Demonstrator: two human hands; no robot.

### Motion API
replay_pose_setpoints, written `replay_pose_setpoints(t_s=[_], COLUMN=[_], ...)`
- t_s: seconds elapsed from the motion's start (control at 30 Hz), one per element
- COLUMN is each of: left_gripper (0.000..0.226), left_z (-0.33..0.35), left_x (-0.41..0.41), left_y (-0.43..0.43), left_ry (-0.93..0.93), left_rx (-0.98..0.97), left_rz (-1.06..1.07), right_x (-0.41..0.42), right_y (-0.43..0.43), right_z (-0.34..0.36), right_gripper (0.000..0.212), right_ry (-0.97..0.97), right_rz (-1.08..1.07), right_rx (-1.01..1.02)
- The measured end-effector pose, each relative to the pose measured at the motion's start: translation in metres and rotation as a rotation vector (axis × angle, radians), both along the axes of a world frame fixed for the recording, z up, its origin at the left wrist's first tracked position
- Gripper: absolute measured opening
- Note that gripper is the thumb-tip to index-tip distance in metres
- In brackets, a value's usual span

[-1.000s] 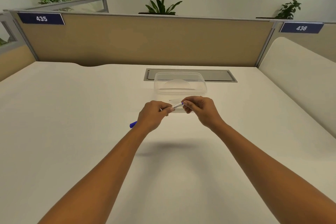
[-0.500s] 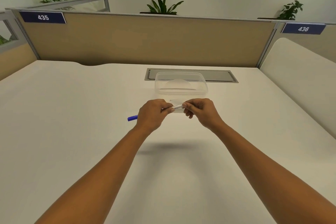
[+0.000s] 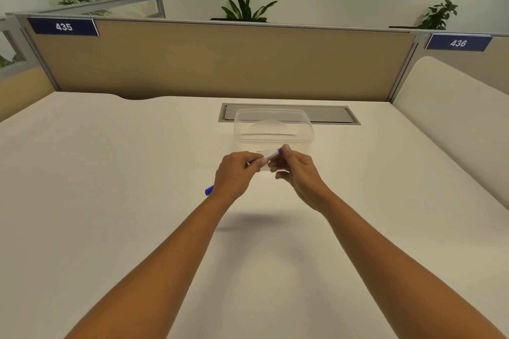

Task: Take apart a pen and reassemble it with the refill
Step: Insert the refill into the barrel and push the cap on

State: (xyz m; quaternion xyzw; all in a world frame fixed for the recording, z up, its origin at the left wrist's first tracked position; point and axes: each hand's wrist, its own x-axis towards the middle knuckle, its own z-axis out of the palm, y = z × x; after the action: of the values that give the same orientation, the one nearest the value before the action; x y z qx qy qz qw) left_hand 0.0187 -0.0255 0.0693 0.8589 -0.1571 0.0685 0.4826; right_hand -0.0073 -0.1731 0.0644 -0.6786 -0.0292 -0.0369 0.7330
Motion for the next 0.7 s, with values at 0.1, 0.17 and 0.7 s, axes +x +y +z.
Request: replay_pose_setpoints(t_s=[0.1, 0.17, 0.7], left_gripper=[0.020, 0.021, 0.022], left_z=[0.003, 0.003, 0.001], left_x=[-0.002, -0.004, -0.005], left_y=[-0.004, -0.006, -0.011], left_ry=[0.148, 0.208, 0.329], left_rx=[-0.220, -0.280, -0.448], left_rz=[0.022, 0.042, -0.040], right_x=[-0.002, -0.002, 0.000], right_y=[0.013, 0.020, 0.033], right_z=[0.000, 0.001, 0.012], right_gripper=[0.028, 0.027, 0.022], right_ry=[0.027, 0.040, 0.009], right_rz=[-0.020, -0.069, -0.146], right_rx=[-0.001, -0.069, -0.053])
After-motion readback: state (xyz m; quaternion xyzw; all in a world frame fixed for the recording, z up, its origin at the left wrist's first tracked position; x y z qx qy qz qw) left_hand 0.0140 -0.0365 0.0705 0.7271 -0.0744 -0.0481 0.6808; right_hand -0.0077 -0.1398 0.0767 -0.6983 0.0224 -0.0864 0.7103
